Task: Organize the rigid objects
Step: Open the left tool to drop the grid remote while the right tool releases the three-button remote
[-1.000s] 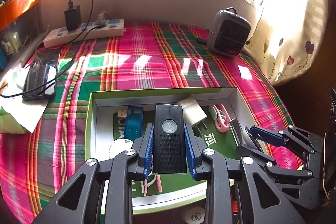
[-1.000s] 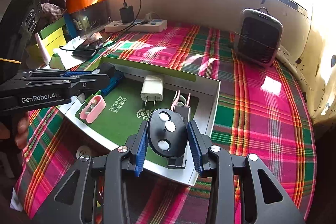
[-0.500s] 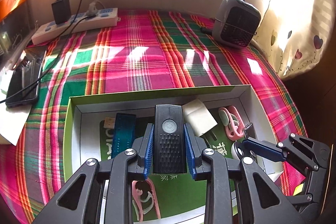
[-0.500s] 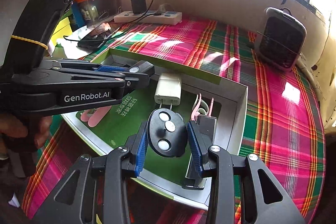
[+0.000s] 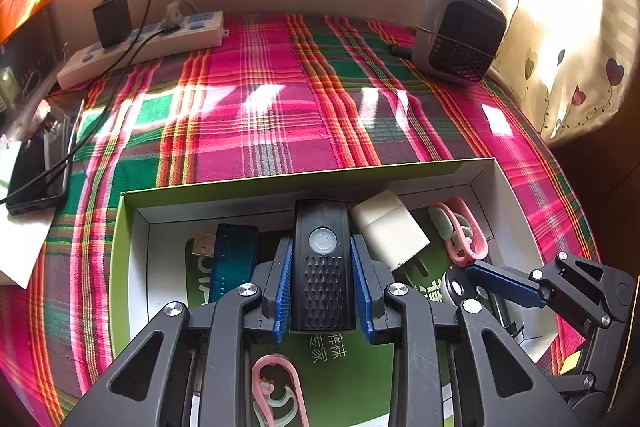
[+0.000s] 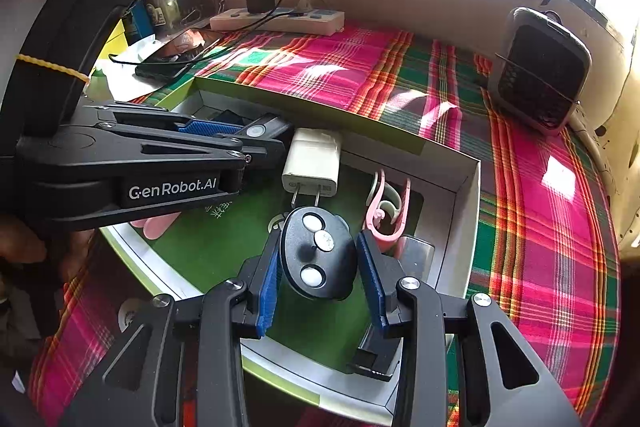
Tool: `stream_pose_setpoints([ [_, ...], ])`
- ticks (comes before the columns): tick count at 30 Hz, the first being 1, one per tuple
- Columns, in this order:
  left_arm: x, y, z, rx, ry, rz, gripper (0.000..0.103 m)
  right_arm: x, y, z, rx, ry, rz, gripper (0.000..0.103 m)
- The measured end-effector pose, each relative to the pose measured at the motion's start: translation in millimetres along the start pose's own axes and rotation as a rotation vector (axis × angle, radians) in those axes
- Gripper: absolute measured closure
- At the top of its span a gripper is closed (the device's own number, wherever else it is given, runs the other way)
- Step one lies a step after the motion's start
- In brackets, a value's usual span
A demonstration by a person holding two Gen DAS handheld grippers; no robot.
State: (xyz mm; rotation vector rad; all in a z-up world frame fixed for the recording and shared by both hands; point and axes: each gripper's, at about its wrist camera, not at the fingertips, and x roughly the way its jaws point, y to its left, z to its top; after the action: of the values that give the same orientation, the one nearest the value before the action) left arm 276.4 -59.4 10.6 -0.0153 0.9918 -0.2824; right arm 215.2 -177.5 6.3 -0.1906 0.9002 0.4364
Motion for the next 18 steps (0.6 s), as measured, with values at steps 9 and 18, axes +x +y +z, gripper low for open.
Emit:
stream_pose_setpoints([
  [9,2.4,1.7,1.9,-0.009,-0.007,0.008,0.077,0.5,-2.2,0.5,-0.003,-0.008,-0.027,0.065],
  [18,1.8,2.0,1.7,-0.013,-0.008,0.012,0.076,1.0,-2.5,-0.1,0.007,-0.008,-0.033,0.065],
])
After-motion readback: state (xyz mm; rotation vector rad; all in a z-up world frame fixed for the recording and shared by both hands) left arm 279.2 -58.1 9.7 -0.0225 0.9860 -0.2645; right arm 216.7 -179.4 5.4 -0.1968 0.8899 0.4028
